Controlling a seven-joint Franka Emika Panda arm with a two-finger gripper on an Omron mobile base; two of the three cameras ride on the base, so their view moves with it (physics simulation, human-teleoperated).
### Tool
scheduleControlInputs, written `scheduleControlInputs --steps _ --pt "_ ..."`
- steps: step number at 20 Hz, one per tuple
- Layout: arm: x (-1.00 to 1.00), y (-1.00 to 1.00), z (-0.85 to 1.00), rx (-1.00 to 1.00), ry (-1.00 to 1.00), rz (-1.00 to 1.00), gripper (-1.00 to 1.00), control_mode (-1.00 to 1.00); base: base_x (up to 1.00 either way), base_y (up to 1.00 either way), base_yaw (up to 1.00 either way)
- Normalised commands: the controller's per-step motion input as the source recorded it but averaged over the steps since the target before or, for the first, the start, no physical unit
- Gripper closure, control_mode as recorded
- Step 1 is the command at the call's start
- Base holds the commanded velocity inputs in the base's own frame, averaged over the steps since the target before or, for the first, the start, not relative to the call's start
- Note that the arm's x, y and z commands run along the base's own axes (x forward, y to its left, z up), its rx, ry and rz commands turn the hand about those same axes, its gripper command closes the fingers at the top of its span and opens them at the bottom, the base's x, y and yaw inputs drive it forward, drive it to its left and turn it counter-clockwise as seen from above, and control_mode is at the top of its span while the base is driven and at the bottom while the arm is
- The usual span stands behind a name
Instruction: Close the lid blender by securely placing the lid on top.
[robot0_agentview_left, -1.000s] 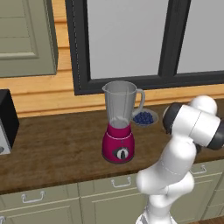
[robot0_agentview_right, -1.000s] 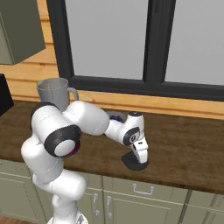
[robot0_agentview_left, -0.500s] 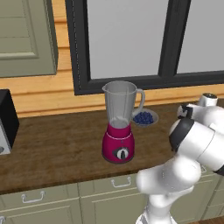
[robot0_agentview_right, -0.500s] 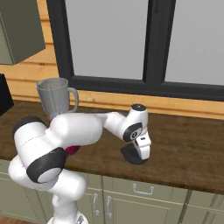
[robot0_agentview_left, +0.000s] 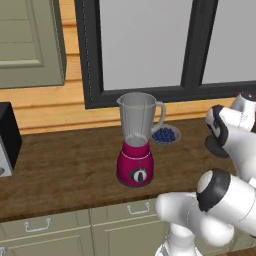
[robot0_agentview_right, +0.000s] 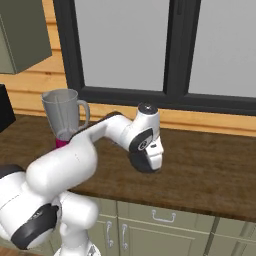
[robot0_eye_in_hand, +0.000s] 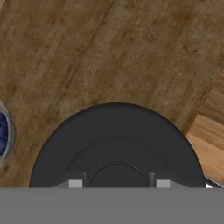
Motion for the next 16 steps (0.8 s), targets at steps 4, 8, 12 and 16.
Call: scheduleControlInputs --steps 4,8,12,16 --pt "-0.22 0.52 0.66 0.04 -0.19 0.0 1.0 -1.0 0.0 0.0 0.0" --pt "-0.32 0.26 0.81 0.03 -0.23 0.0 1.0 -1.0 0.0 0.0 0.0" --pt "-0.35 0.28 0.87 0.02 -0.26 0.0 1.0 -1.0 0.0 0.0 0.0" --pt "-0.33 0.4 0.8 0.01 -0.24 0.0 1.0 -1.0 0.0 0.0 0.0"
